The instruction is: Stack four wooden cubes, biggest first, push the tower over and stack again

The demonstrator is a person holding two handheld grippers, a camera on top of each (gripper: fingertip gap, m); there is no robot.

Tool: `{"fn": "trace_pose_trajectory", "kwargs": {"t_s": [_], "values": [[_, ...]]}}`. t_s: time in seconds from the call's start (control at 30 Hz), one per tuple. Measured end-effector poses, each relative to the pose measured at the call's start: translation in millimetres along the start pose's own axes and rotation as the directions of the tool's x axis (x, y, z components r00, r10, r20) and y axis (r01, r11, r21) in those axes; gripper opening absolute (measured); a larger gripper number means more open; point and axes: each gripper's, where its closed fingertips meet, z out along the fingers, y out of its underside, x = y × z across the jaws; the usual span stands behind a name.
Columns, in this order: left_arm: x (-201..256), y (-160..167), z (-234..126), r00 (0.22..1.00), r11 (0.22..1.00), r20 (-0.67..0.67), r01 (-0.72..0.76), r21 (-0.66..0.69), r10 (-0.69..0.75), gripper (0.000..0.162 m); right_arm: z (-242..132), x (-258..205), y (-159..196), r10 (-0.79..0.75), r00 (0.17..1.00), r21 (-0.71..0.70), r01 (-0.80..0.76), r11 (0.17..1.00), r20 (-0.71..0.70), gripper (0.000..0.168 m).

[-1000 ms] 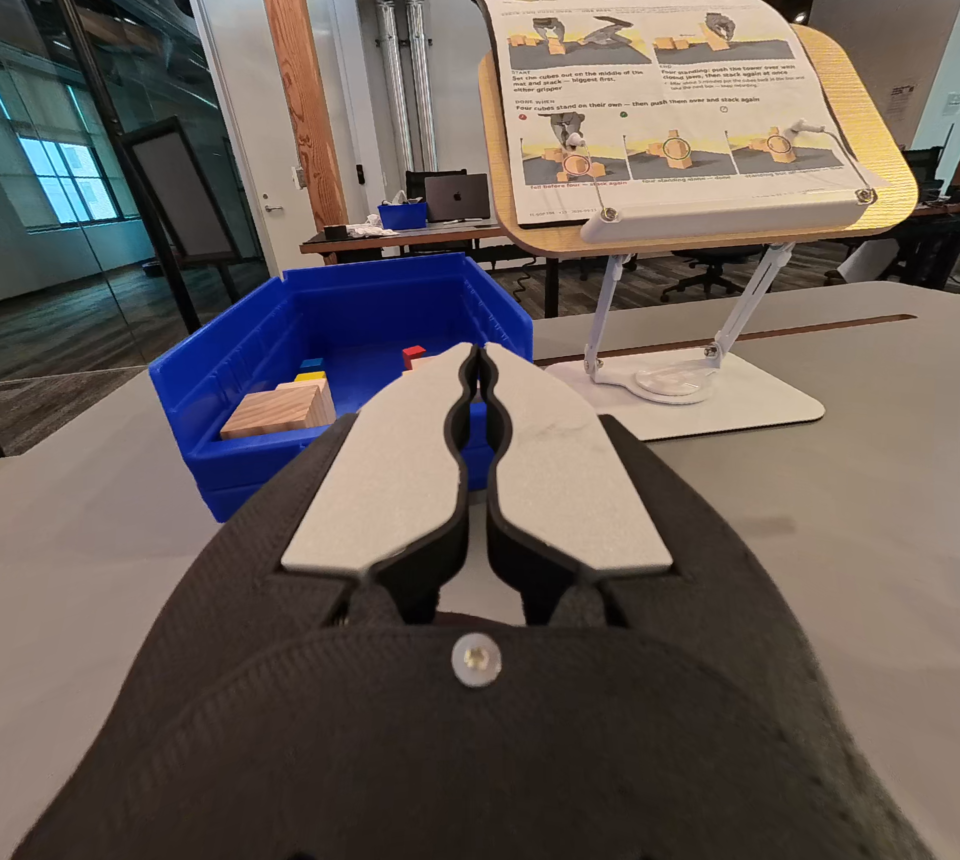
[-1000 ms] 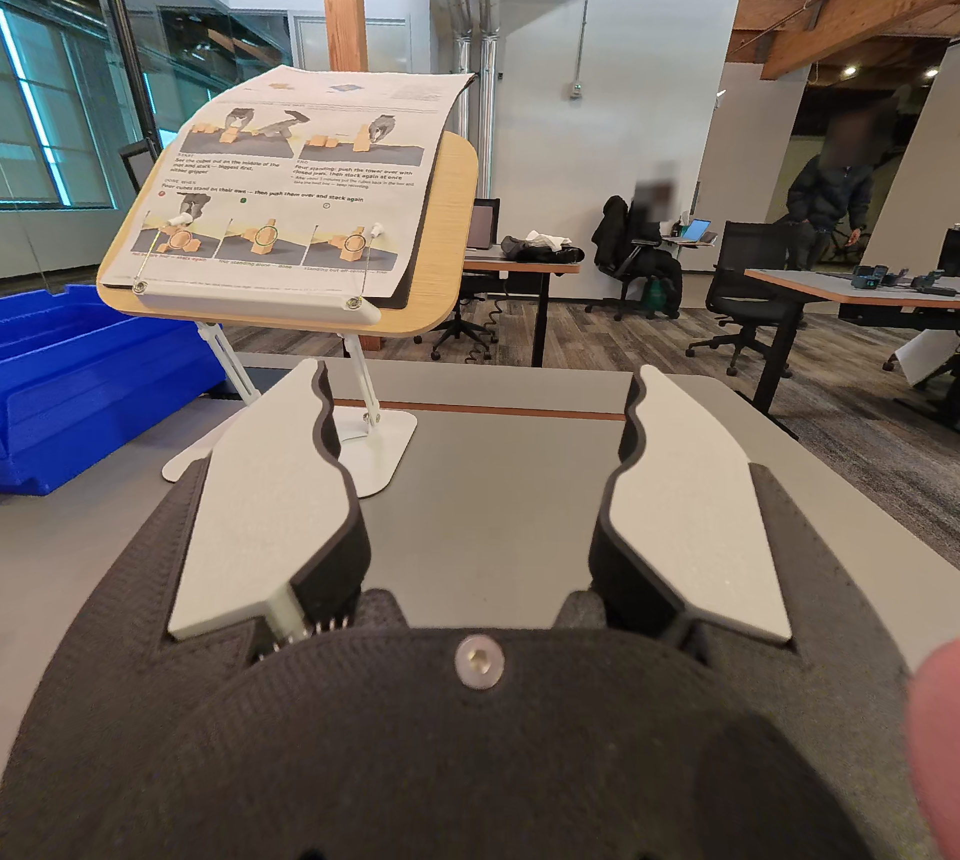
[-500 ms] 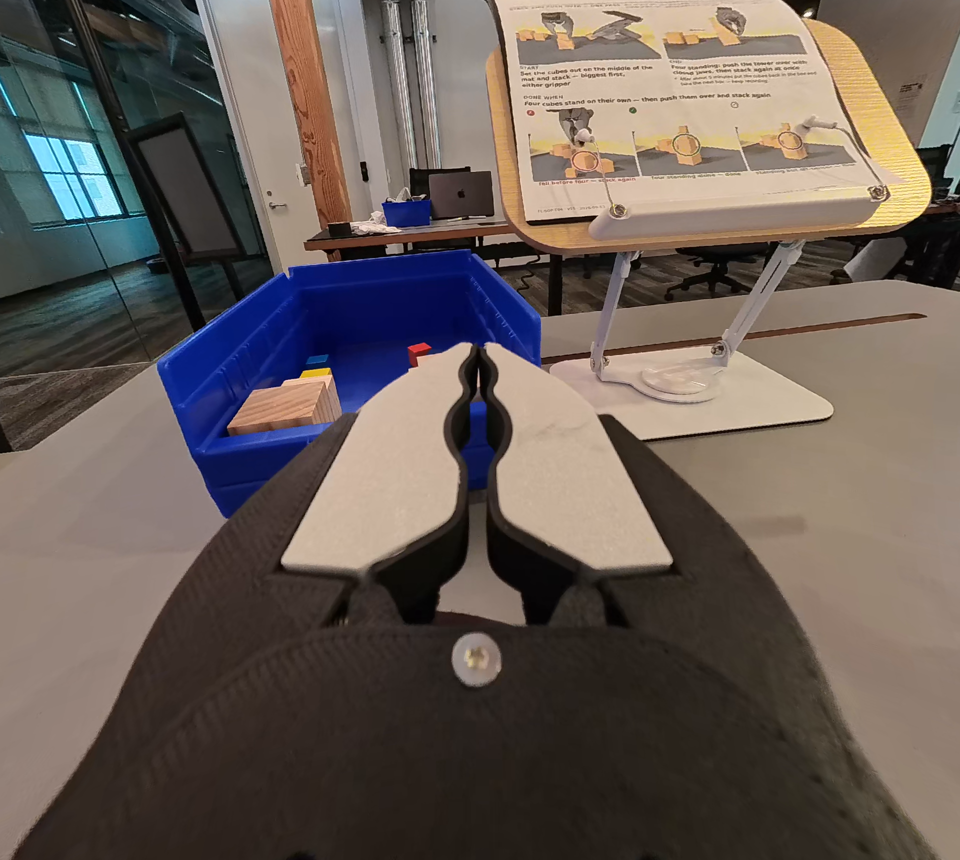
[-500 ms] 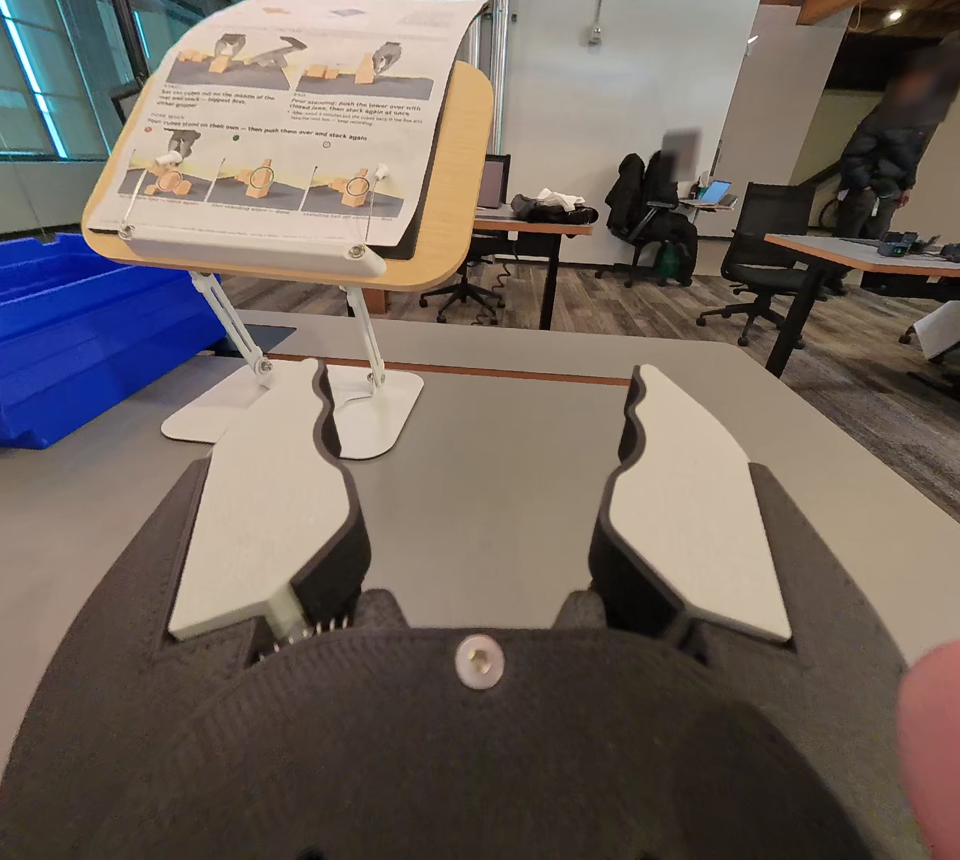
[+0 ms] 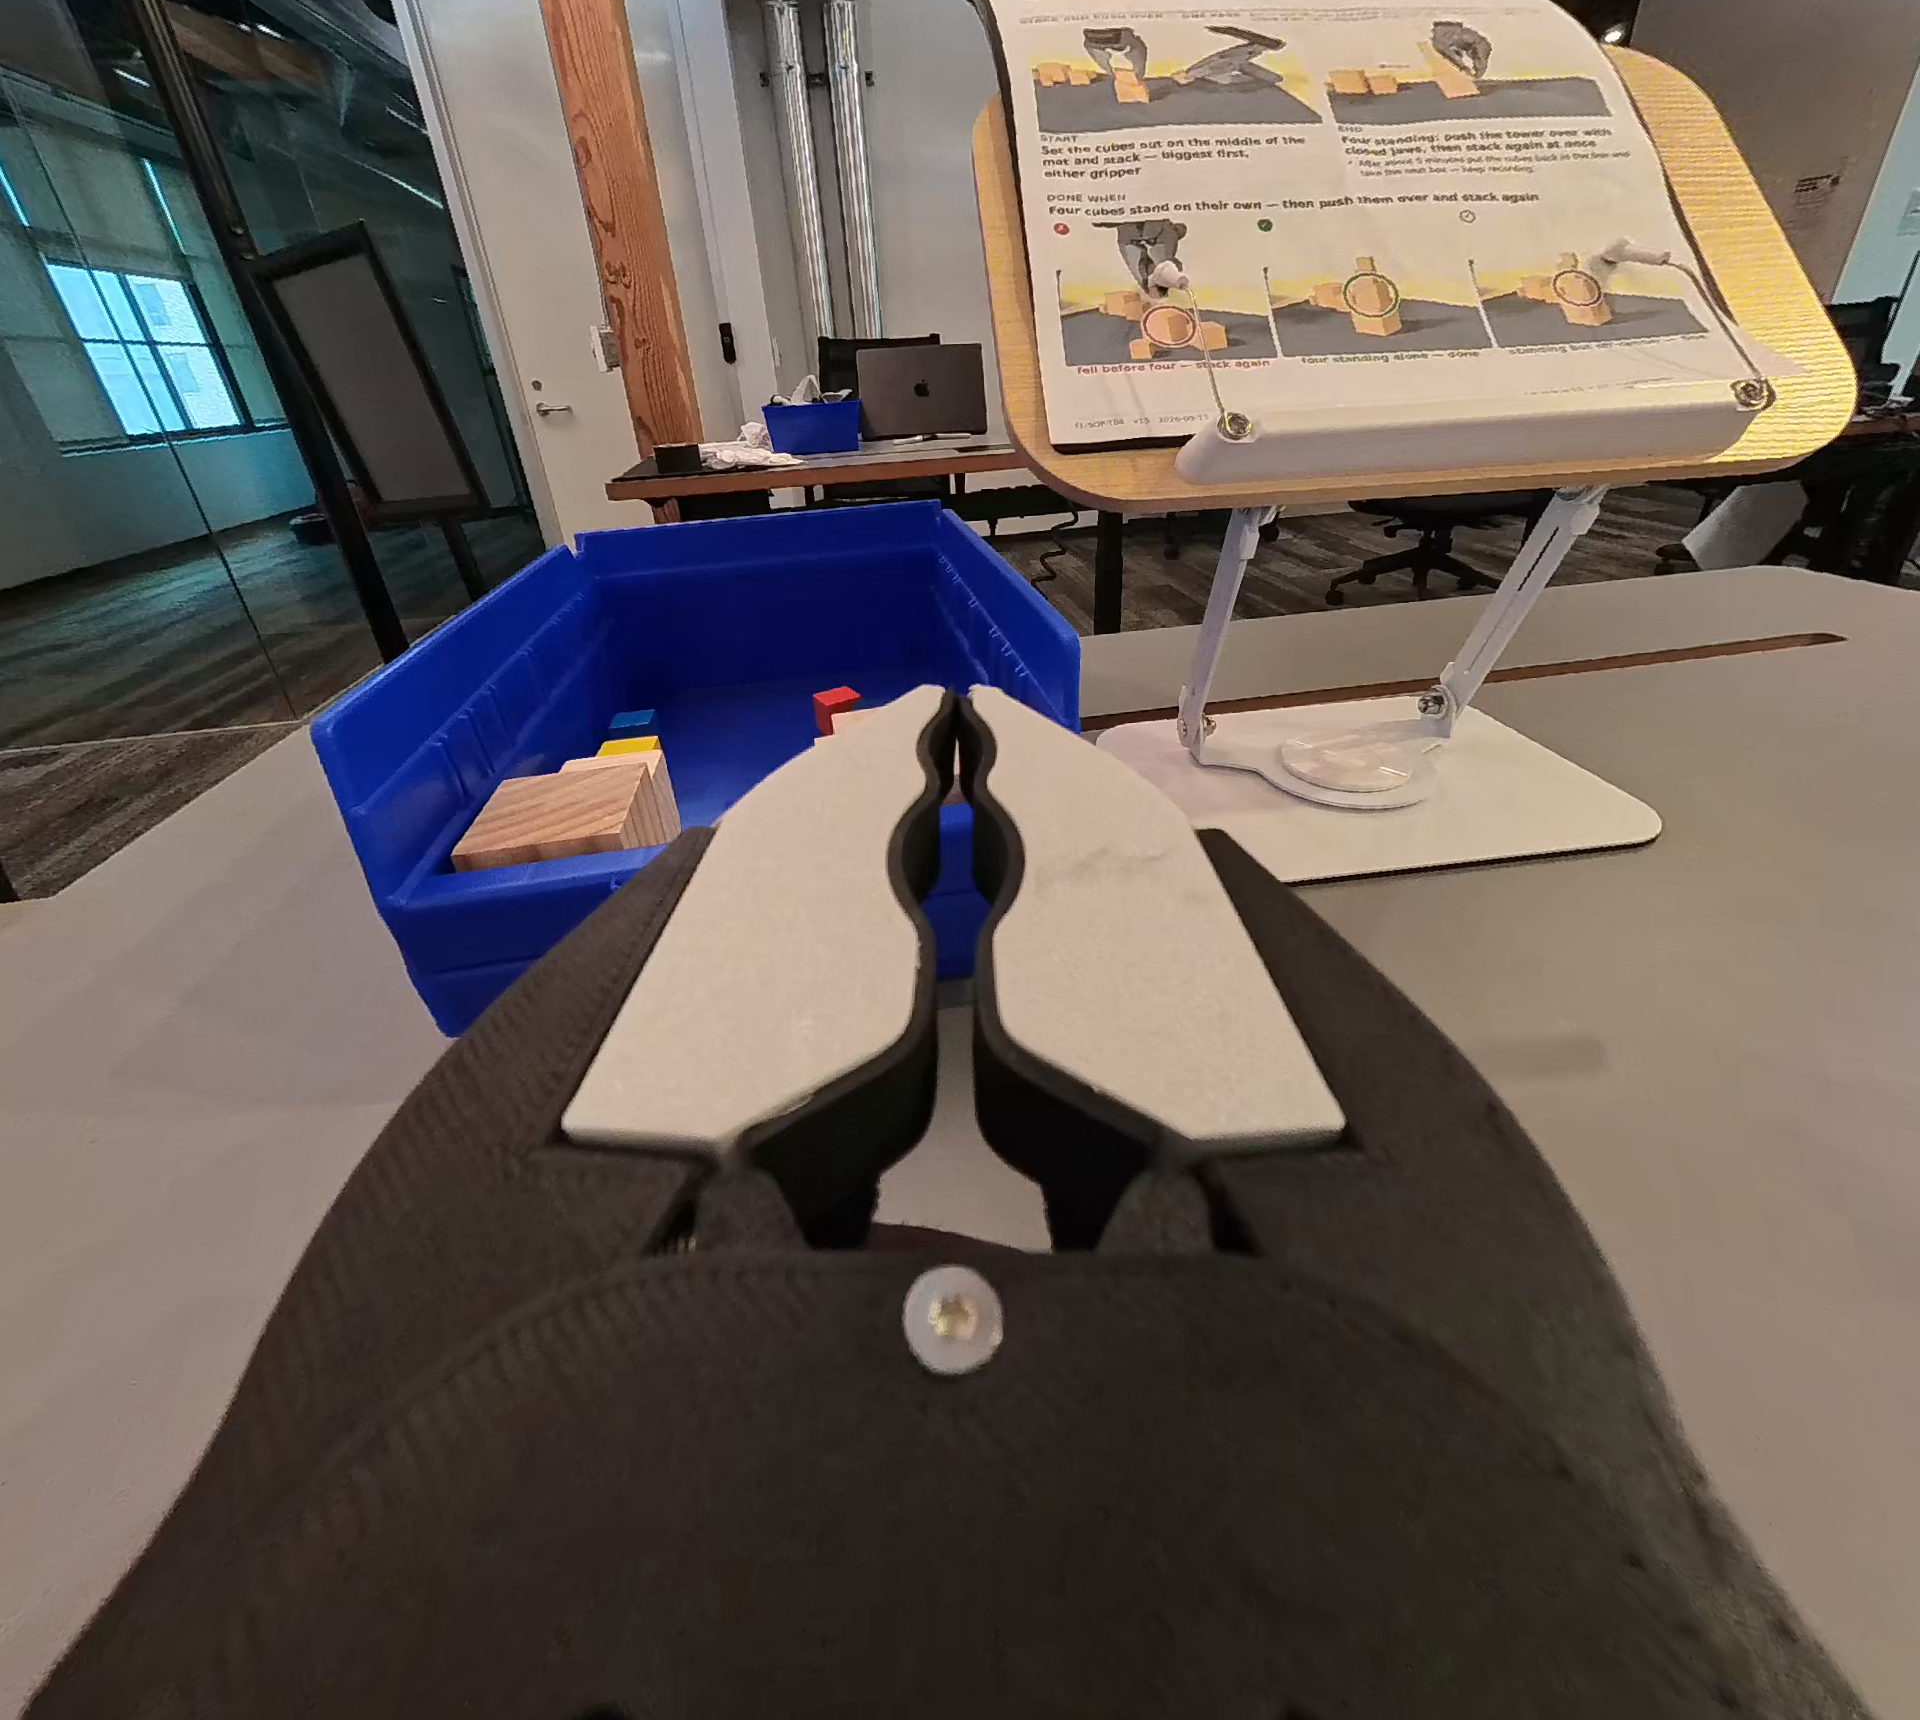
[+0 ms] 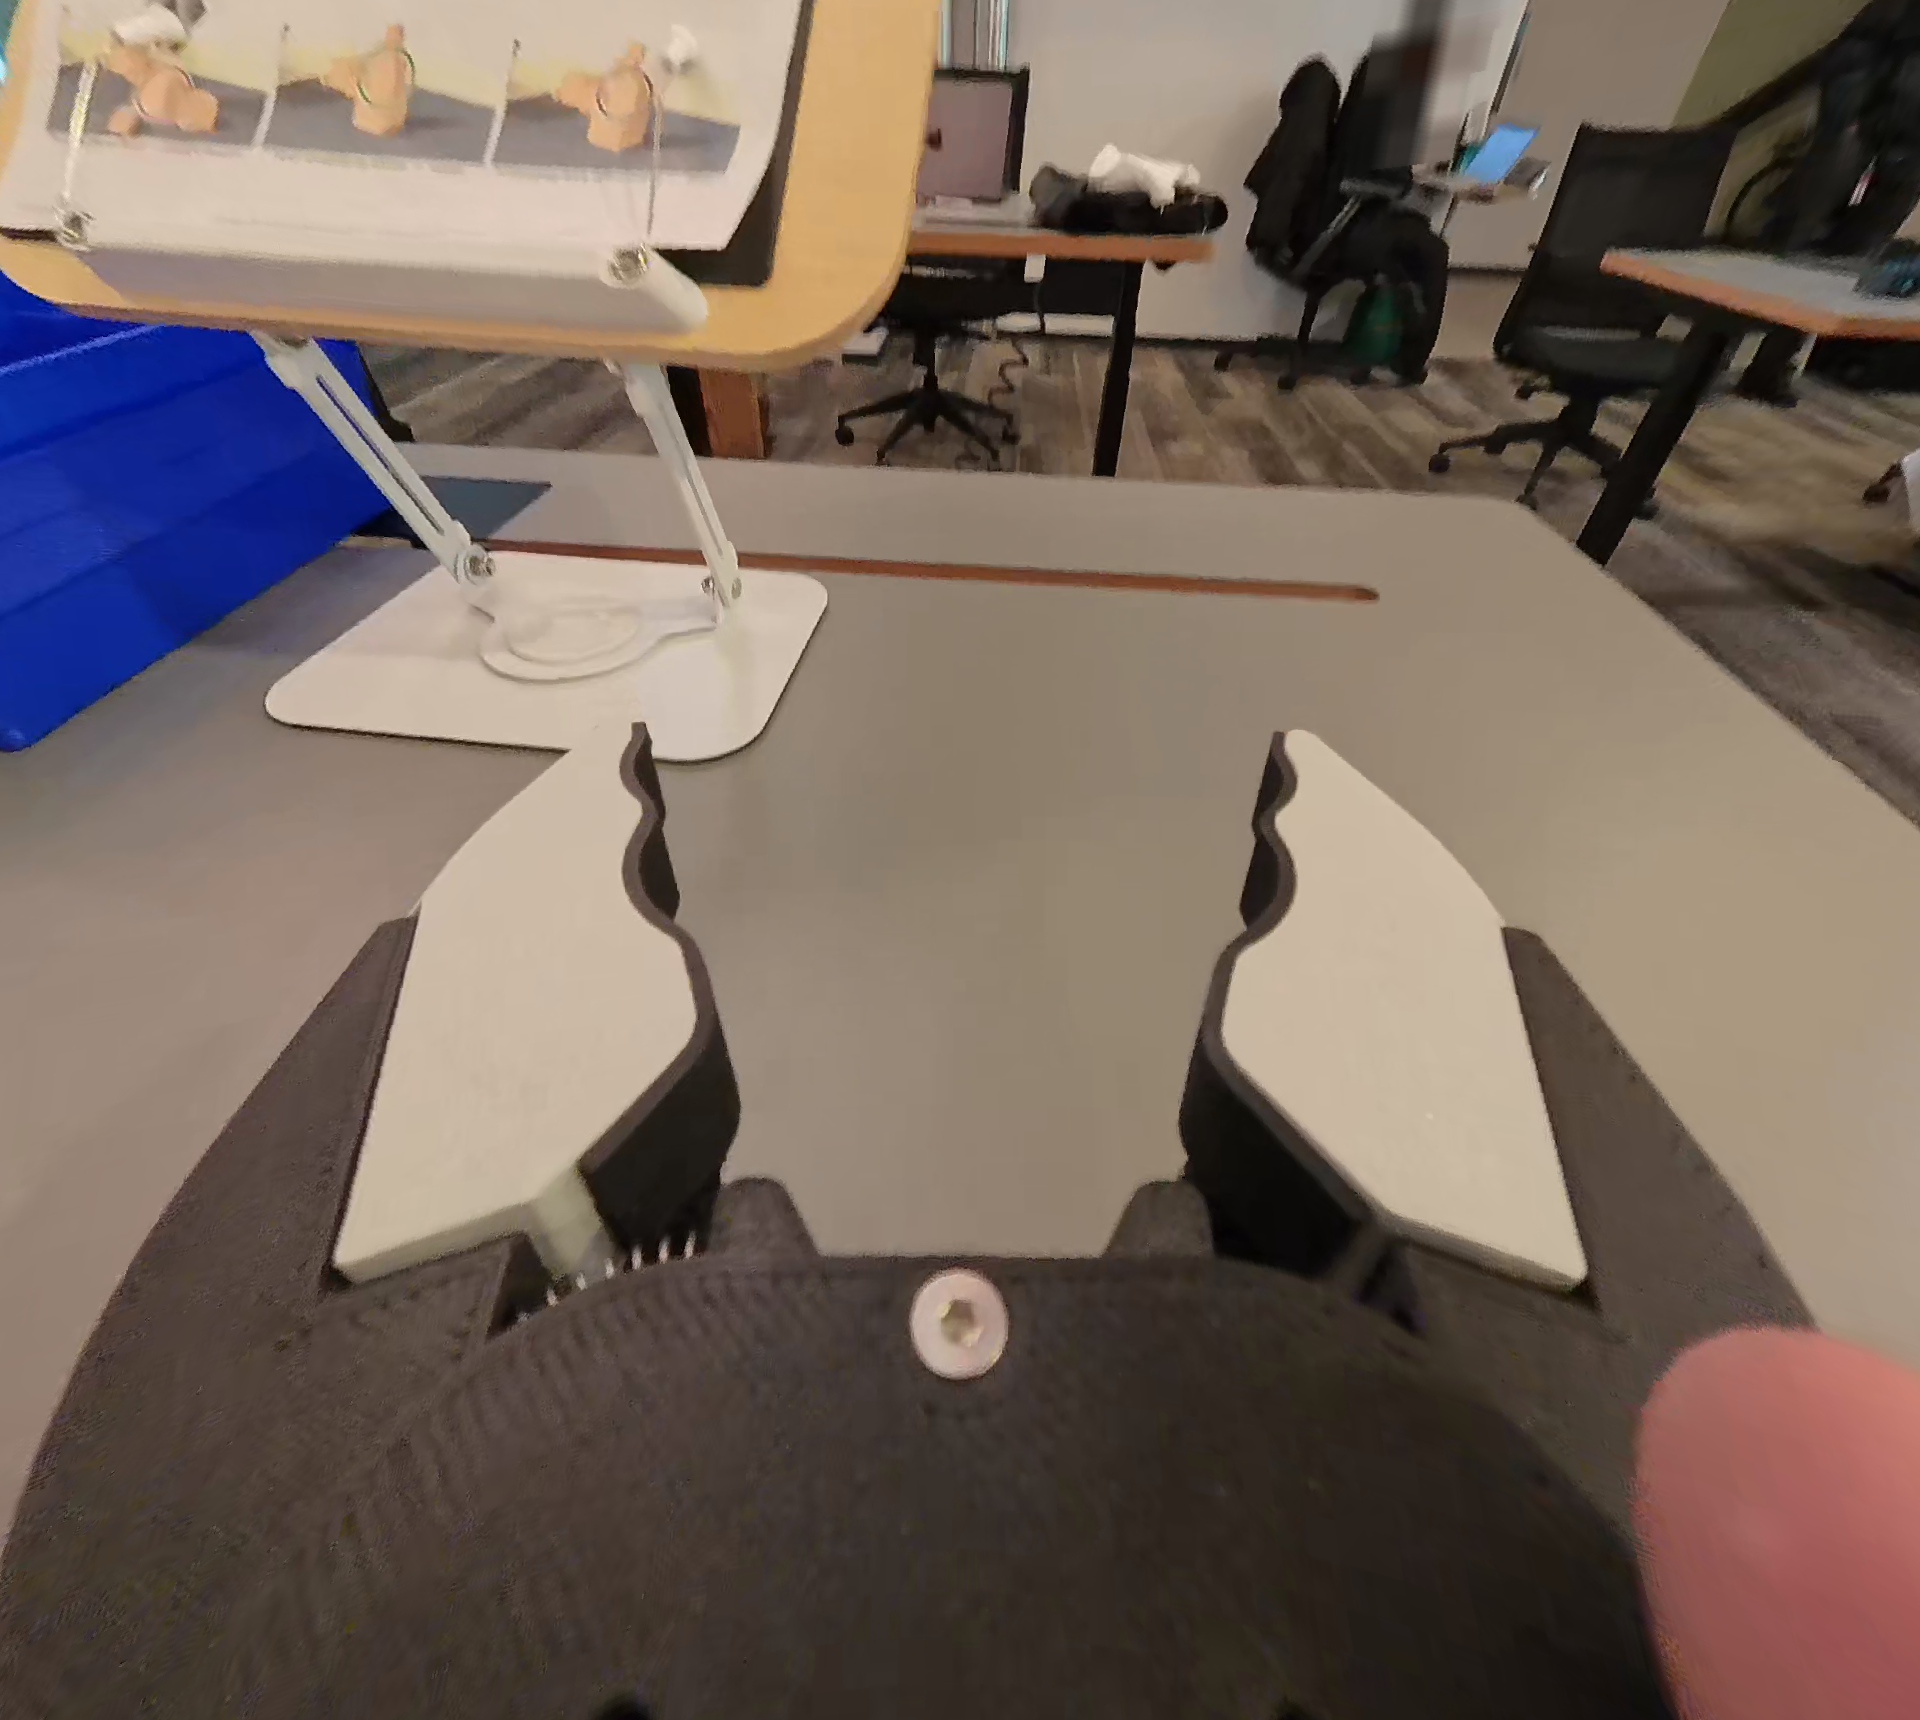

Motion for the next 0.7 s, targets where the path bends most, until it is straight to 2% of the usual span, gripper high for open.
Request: {"fn": "trace_pose_trajectory", "kwargs": {"t_s": [0.23,0.43,0.6,0.67,0.7], "values": [[1,0,1,1.000,1.000,-0.004,0.000,-0.002,0.000,0.000,2,-10,54,-0.016,0.998,-0.250,0.031,0.968,0.060,0.110],[1,0,0,1.000,1.000,-0.004,0.001,0.000,-0.001,0.000,4,-8,79,-0.082,0.995,-0.331,0.095,0.939,0.054,0.111],[3,0,1,1.000,1.000,-0.008,-0.002,-0.003,0.002,0.000,3,-1,95,-0.042,0.999,-0.411,0.047,0.911,0.022,0.111],[3,0,1,1.000,1.000,-0.009,-0.003,-0.003,0.003,0.000,-2,-8,110,0.010,0.998,-0.498,0.023,0.867,0.063,0.110],[3,0,1,1.000,1.000,-0.010,-0.003,-0.002,0.003,0.000,-10,-19,126,0.070,0.990,-0.582,0.014,0.813,0.122,0.111]]}}
